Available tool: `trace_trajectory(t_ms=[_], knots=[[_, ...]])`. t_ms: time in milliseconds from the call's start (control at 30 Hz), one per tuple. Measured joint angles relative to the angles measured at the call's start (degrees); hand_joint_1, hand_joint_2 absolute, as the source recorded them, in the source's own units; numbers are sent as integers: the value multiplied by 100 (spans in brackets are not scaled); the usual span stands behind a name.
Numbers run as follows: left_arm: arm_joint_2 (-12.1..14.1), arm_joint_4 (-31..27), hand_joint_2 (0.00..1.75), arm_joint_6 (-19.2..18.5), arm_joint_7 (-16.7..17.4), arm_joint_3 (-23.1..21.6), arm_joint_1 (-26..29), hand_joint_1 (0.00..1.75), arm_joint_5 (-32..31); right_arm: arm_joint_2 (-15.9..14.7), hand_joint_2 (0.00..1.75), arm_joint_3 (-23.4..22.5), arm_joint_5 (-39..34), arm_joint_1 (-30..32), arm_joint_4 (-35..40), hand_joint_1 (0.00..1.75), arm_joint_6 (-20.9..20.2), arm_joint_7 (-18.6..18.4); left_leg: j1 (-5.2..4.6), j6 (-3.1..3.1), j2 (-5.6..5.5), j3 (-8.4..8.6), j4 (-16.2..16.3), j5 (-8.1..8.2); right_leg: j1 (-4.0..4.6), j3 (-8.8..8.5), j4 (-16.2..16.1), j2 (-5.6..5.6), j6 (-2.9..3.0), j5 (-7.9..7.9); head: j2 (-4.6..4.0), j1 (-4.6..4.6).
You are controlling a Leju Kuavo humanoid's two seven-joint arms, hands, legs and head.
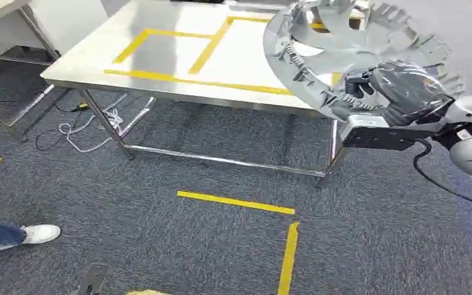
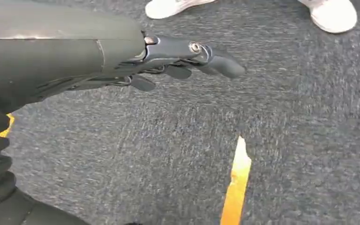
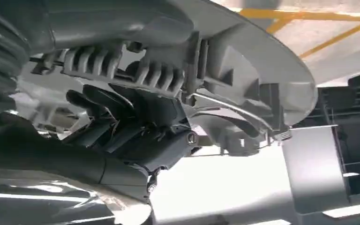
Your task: Take the parts from the cabinet and place them on the table.
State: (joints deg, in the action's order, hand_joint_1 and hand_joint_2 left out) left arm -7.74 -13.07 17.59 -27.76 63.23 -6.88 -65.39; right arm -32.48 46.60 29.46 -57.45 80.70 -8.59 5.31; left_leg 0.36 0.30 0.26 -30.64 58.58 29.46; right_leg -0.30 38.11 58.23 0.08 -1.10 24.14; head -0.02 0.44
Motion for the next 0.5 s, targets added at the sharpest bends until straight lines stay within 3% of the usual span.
trace_trajectory(t_ms=[67, 100, 133, 200, 233, 267, 300, 333, 367, 400, 433, 467, 500], knots=[[-2, 0, 175, 0, 4, -4, -8, 0, 0, 2, 175, -11, 16, 10, 24, 175, 2, 0, 8, -37, -7, 2, 137, 50, -25, -154, -24, 1, 65, 68, 0, -20], [-11, 0, 175, 0, 4, -11, -22, 0, -2, 4, 175, -11, 27, 2, 31, 175, -2, -9, 11, -51, -8, -137, 465, 81, -20, -237, -22, -2, 105, 129, 0, -33], [-17, 0, 175, 0, 4, -24, -25, 0, -11, 11, 175, -7, 33, 3, 31, 175, -4, -7, 11, -69, -9, -369, 871, 183, -11, -293, -22, -6, 128, 176, 0, -33], [-17, 0, 175, 0, 15, -33, -5, 0, -11, 48, 175, 26, 55, 11, 31, 175, -9, 6, 9, -63, -9, -895, 1644, 555, 20, -407, -22, 7, 168, 281, 0, -40], [-17, 0, 175, 0, 18, -35, 3, 0, -11, 81, 175, 35, 62, 18, 31, 175, -11, 9, 6, -44, -9, -1069, 1780, 651, 35, -481, -21, 32, 177, 334, 0, -38], [-17, 0, 175, 0, 18, -35, 3, 0, -11, 118, 175, 44, 77, 22, 31, 175, -11, 9, -3, -17, -11, -1126, 1688, 620, 51, -570, -21, 48, 177, 394, 0, -42], [-17, 0, 175, 0, 20, -37, -1, 0, -11, 147, 175, 59, 90, 20, 31, 175, -11, 11, -19, 14, -11, -1098, 1424, 452, 62, -672, -18, 55, 178, 450, 0, -38], [-17, 0, 175, 2, 33, -39, -5, 0, -11, 177, 175, 77, 99, 20, 31, 175, -13, 13, -39, 50, -12, -1017, 1004, 122, 70, -784, -18, 55, 175, 527, 0, -40], [-15, 0, 175, 5, 44, -39, -3, 0, -11, 221, 175, 94, 123, 22, 28, 175, -11, 15, -69, 94, -14, -945, 533, -382, 72, -867, -25, 52, 168, 607, 0, -33], [-11, 0, 175, 7, 46, -39, 11, 0, -11, 243, 175, 120, 142, 25, 9, 175, -17, 13, -107, 142, -17, -986, 149, -889, 81, -859, -11, 60, 159, 667, 0, -33], [-7, 0, 175, 7, 61, -42, -5, 0, -13, 295, 175, 156, 160, 35, -4, 175, -24, 9, -119, 158, -26, -983, 50, -784, 94, -892, 4, 89, 124, 711, 2, -40], [-11, 0, 175, 11, 85, -41, -8, 0, -15, 312, 175, 181, 173, 44, -9, 175, -26, 20, -135, 129, -20, -975, 85, -783, 94, -853, -8, 104, 91, 756, 0, -22], [-9, 0, 175, 13, 85, -44, -6, 0, -15, 317, 175, 175, 173, 51, -13, 175, -24, 22, -165, 142, -29, -990, 80, -774, 60, -842, -29, 98, 53, 780, 2, -33]])
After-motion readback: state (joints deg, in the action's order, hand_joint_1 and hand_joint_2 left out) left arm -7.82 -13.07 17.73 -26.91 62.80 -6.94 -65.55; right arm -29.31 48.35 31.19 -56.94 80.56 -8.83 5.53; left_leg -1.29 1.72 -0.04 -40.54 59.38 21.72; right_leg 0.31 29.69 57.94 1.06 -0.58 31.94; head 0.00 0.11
